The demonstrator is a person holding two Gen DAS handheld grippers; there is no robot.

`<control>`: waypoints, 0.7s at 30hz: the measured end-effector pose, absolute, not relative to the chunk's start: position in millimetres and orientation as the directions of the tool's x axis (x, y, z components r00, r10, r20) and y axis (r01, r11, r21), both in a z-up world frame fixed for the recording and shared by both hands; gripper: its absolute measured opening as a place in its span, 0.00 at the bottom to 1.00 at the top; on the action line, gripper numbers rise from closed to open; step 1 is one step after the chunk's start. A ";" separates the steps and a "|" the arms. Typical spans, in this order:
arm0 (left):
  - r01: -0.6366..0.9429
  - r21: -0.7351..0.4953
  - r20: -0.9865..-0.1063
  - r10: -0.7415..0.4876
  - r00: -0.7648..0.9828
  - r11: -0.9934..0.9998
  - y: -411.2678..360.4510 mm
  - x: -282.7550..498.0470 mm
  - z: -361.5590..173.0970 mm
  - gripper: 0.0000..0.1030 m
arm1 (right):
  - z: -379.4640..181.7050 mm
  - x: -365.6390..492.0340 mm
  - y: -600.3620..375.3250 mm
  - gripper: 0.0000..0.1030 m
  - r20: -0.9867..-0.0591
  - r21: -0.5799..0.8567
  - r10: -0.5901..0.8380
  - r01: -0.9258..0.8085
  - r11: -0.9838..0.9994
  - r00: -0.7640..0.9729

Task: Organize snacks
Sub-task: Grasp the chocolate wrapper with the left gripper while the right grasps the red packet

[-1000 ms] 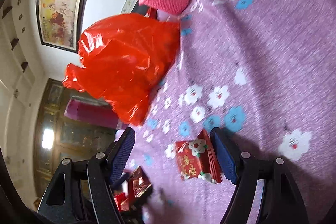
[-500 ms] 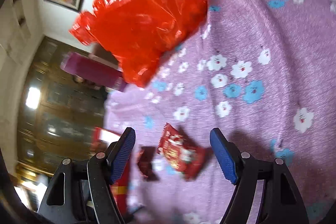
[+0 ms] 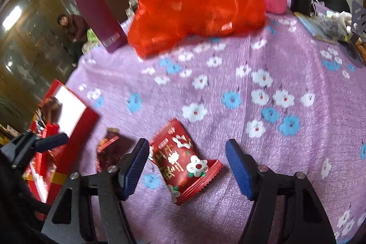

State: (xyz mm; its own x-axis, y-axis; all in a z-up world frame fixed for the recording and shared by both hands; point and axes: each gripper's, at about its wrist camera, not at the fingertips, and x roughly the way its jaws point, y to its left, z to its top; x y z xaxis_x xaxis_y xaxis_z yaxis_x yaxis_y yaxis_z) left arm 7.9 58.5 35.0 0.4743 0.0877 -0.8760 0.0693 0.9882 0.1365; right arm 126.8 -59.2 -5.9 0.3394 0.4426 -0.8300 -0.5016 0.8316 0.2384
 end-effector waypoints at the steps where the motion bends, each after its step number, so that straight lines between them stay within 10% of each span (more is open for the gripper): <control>1: 0.064 0.139 -0.876 0.093 0.474 0.988 57.5 9.1 34.6 0.81 | -5.7 124.6 -59.7 0.66 -0.828 0.220 0.435 -0.509 0.832 0.353; 21: 0.002 0.097 -0.870 0.084 0.485 0.995 53.3 36.8 14.1 0.81 | -6.8 132.6 -77.0 0.50 -0.866 0.070 0.243 -0.375 0.924 0.437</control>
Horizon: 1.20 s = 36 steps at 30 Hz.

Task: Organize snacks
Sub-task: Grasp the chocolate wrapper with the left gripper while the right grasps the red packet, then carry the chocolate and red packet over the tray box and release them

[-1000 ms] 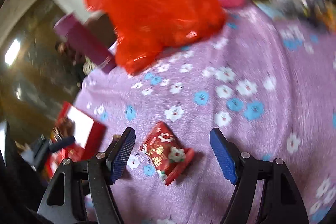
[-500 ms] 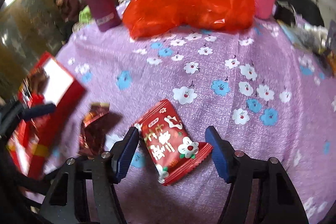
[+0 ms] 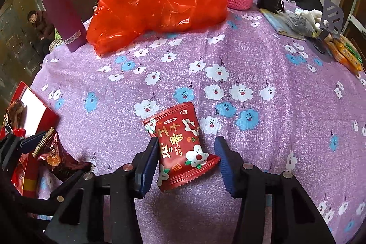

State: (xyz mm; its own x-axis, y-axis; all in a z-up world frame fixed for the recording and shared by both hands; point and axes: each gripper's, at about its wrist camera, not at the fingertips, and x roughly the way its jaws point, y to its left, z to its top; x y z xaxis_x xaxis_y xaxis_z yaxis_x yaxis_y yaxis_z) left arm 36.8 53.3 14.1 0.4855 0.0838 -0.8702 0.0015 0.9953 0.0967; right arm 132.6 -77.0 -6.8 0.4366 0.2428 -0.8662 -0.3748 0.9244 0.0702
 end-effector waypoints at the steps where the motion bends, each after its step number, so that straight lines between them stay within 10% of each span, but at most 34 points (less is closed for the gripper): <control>1: 0.001 0.095 -0.867 0.082 0.492 0.995 53.0 37.3 13.4 0.81 | -7.0 133.5 -77.1 0.50 -0.866 0.078 0.248 -0.373 0.925 0.434; 5: -0.006 0.075 -0.849 0.066 0.524 0.997 52.1 36.6 15.0 0.80 | -6.8 135.8 -79.7 0.50 -0.864 0.103 0.264 -0.363 0.926 0.428; 15: 0.038 0.034 -0.835 0.008 0.550 0.999 46.2 30.3 13.1 0.27 | -6.6 133.3 -78.0 0.49 -0.866 0.086 0.251 -0.366 0.927 0.433; 25: 0.040 0.056 -0.798 0.021 0.602 0.998 46.5 14.3 28.7 0.20 | -5.0 133.4 -79.6 0.46 -0.864 0.114 0.271 -0.359 0.926 0.424; 36: -0.037 0.099 -0.722 0.098 0.685 0.994 73.3 -26.5 64.5 0.20 | 17.3 119.4 -71.3 0.45 -0.738 0.462 0.608 -0.437 0.772 0.292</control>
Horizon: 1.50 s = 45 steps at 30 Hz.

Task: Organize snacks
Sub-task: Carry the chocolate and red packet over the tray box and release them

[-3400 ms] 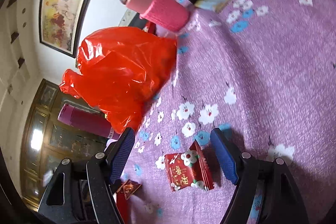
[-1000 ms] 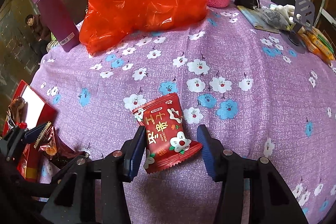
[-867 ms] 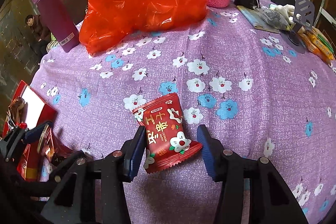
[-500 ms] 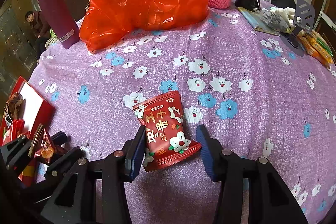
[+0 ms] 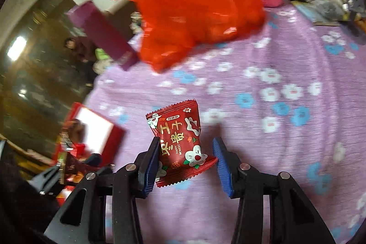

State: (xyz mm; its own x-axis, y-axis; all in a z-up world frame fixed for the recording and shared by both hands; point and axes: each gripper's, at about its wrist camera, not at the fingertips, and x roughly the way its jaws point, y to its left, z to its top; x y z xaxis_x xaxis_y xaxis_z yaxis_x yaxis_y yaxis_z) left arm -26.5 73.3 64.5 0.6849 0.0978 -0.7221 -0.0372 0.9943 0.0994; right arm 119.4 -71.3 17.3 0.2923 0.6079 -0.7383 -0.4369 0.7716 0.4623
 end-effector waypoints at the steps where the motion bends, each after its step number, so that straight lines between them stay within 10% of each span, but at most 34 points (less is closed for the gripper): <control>1: -0.049 0.108 -0.714 0.111 0.691 0.993 76.3 -30.1 67.4 0.20 | 20.3 115.4 -67.7 0.45 -0.720 0.483 0.633 -0.450 0.751 0.283; 16: -0.285 0.152 -0.639 0.314 0.702 0.946 152.7 -95.9 91.6 0.21 | 32.8 36.2 28.6 0.44 -0.507 0.663 0.859 -0.601 0.447 0.080; 45: -0.401 0.139 -0.659 0.387 0.645 0.905 193.3 -117.5 72.4 0.21 | 19.9 9.3 78.1 0.45 -0.559 0.577 0.827 -0.689 0.439 0.058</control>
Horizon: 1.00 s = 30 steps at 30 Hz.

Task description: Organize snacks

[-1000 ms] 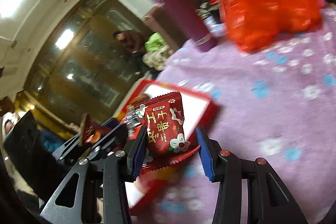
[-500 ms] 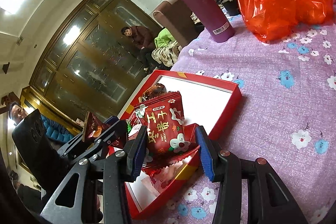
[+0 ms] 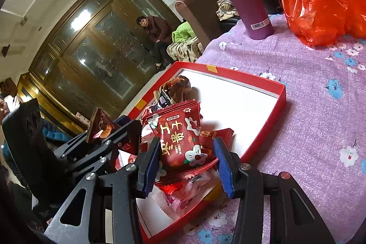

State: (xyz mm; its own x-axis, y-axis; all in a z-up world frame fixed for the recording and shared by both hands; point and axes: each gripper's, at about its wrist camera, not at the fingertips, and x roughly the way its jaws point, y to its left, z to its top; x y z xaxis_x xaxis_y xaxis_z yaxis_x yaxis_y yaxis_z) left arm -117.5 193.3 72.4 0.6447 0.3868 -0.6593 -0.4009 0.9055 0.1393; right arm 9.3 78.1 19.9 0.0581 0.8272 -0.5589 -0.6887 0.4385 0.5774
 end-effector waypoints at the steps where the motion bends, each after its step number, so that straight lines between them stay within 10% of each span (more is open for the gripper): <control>1: -0.402 0.141 -0.660 0.388 0.643 0.905 193.7 -117.4 71.8 0.21 | 19.4 8.6 78.8 0.45 -0.561 0.575 0.826 -0.691 0.438 0.057; 11: -0.477 0.183 -0.658 0.468 0.590 0.859 202.1 -117.0 66.3 0.26 | 21.0 0.7 84.8 0.47 -0.574 0.523 0.815 -0.728 0.443 0.083; 15: -0.524 0.209 -0.639 0.521 0.565 0.825 205.7 -122.3 66.3 0.68 | 30.6 -8.7 82.9 0.50 -0.558 0.469 0.820 -0.767 0.439 0.127; 18: -0.549 0.209 -0.604 0.548 0.578 0.809 207.5 -129.7 71.1 0.82 | 39.9 -19.8 79.3 0.56 -0.548 0.402 0.815 -0.795 0.453 0.188; 30: -0.636 0.146 -0.595 0.581 0.556 0.758 224.0 -151.2 85.5 0.82 | 73.1 -71.4 67.0 0.65 -0.448 0.179 0.806 -0.845 0.504 0.386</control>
State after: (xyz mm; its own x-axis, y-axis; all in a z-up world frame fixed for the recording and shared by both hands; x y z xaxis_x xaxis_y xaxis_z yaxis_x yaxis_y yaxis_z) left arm -151.2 224.0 85.5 0.5556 0.5807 -0.5951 -0.6356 0.7580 0.1462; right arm -71.4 67.0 73.1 0.3861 0.8065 -0.4478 -0.8452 0.5038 0.1786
